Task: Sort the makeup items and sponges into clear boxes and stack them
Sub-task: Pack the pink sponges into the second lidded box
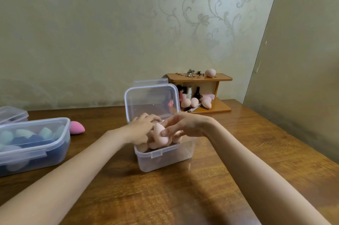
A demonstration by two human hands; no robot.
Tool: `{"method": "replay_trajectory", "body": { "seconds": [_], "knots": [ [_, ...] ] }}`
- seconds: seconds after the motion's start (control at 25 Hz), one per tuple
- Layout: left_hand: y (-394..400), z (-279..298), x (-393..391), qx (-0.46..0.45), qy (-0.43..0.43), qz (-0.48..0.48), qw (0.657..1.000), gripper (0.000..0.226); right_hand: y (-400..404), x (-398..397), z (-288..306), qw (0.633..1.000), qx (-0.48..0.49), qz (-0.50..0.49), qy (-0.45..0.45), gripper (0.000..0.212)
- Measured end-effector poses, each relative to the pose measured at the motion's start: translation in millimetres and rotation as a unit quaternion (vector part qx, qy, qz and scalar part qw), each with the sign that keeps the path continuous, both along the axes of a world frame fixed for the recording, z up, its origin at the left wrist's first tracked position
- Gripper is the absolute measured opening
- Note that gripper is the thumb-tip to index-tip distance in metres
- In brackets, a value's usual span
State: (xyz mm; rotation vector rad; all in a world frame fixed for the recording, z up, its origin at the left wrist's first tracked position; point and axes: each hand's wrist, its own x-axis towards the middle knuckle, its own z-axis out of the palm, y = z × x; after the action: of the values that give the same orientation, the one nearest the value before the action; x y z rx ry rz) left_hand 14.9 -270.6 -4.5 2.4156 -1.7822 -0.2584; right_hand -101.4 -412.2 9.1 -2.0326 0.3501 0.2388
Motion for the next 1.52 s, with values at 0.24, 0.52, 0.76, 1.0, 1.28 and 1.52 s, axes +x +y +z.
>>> {"method": "replay_trajectory", "body": {
  "seconds": [0.24,0.52,0.76,1.0,1.28,1.52],
  "knots": [
    [29.2,12.6,30.8,0.026,0.057,-0.003,0.998,0.057,39.1,27.7,-7.2,0.989,-0.147,-0.02,0.018,0.035],
    [32.0,-3.0,42.6,-0.067,0.061,0.028,0.995,0.048,71.1,53.8,-22.1,0.963,-0.269,-0.012,-0.021,0.033],
    [33.8,8.2,45.6,0.008,0.197,0.008,0.98,0.069,62.3,50.4,-14.7,0.984,-0.174,-0.04,-0.011,0.029],
    [12.1,8.9,40.8,0.085,0.065,-0.026,0.994,0.068,37.1,33.5,9.2,0.983,-0.176,-0.032,0.037,0.023],
    [-12.9,7.8,48.5,0.111,0.042,-0.033,0.992,0.068,-71.4,43.7,21.5,0.888,-0.369,-0.272,-0.046,0.028],
    [-19.9,10.5,54.0,0.12,0.039,-0.039,0.991,0.068,-107.1,58.8,-14.7,0.737,-0.666,-0.052,0.102,0.056]
  ]
}}
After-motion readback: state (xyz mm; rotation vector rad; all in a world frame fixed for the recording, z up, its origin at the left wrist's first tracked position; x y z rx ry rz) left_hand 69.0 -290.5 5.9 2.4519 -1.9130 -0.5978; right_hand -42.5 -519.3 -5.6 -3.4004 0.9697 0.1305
